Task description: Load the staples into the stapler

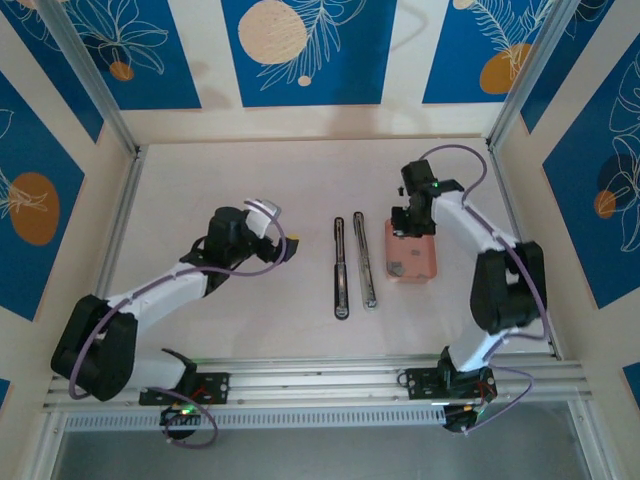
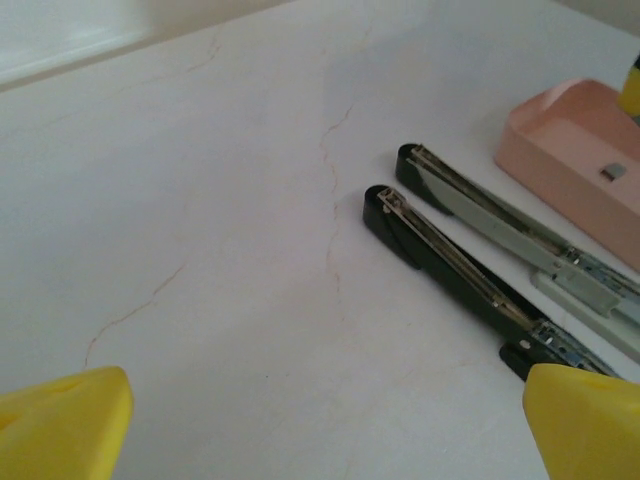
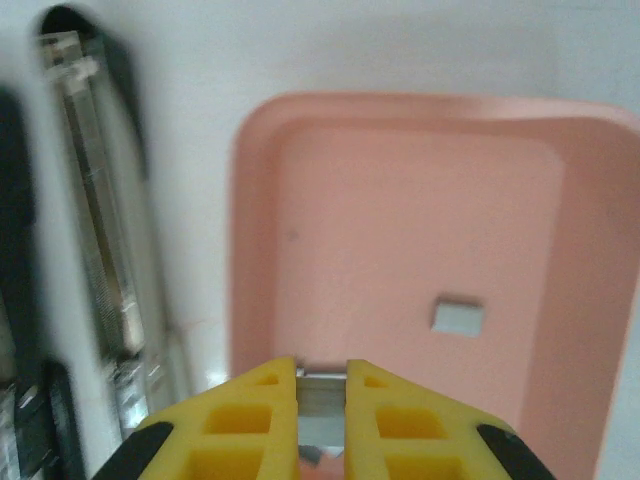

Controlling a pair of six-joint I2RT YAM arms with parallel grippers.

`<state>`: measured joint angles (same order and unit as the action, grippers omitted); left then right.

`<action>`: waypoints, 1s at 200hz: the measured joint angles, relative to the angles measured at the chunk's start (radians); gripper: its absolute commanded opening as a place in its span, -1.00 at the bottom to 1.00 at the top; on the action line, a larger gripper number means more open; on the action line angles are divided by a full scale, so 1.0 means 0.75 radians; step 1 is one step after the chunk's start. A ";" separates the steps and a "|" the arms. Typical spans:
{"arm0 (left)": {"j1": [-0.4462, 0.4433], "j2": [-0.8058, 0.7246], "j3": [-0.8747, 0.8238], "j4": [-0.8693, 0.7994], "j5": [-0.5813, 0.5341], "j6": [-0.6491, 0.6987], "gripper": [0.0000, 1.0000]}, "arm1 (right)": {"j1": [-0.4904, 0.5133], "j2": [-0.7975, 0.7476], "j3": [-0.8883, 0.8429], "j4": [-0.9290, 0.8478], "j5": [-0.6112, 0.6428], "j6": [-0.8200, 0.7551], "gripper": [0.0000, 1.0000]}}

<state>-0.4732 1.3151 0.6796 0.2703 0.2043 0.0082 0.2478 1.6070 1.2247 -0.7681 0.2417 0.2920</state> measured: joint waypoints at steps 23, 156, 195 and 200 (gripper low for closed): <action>0.000 -0.029 -0.019 0.010 0.022 -0.020 1.00 | 0.148 -0.176 -0.159 0.077 0.062 0.078 -0.69; -0.004 -0.059 -0.079 0.040 0.068 -0.049 1.00 | 0.666 -0.468 -0.667 0.334 0.229 0.419 -0.69; -0.004 -0.059 -0.080 0.040 0.068 -0.049 1.00 | 0.701 -0.367 -0.641 0.311 0.268 0.424 -0.69; -0.004 -0.059 -0.081 0.040 0.068 -0.049 1.00 | 0.703 -0.363 -0.637 0.308 0.270 0.424 -0.69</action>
<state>-0.4763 1.2709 0.6186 0.3004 0.2554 -0.0288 0.7753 1.3346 0.7467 -0.5373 0.4438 0.6102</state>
